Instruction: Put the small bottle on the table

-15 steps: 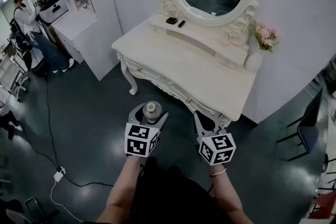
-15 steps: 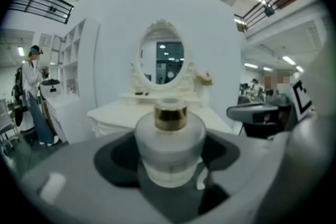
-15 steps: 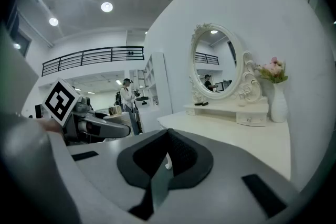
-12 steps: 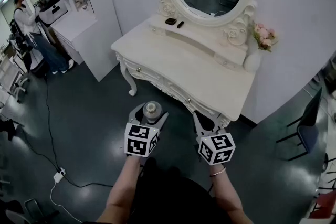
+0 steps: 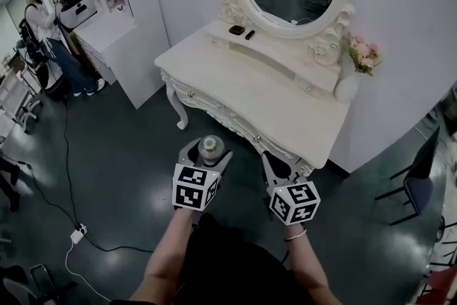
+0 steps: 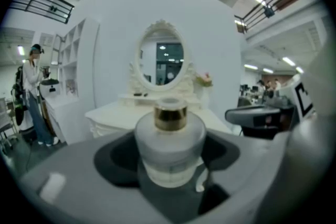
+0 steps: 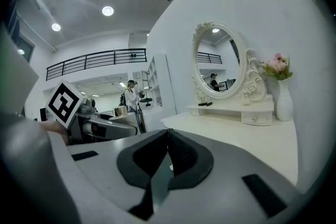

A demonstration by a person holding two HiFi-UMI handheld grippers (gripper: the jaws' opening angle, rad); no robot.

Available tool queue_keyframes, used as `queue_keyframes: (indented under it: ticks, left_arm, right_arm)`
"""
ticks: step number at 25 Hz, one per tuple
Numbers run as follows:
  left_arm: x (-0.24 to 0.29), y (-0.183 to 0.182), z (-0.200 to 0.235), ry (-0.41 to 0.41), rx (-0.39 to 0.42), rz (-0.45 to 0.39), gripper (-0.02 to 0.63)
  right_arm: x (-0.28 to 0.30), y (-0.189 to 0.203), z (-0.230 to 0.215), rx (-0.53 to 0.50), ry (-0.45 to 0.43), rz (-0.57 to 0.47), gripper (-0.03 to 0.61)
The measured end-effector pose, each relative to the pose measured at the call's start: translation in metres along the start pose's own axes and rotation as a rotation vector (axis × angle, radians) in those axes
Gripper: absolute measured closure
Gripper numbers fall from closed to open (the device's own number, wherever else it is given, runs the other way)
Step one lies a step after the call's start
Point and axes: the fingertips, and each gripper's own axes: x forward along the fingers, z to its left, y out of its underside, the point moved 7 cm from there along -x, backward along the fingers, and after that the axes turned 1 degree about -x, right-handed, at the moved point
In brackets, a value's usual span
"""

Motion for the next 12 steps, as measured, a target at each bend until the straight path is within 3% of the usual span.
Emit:
queue_keyframes:
  ticks: [12]
  left_arm:
    - [0.039, -0.012, 0.023, 0.02, 0.003, 0.003, 0.278]
  right_arm:
    - [0.038, -0.003, -0.018, 0.027, 0.004, 0.008, 0.574]
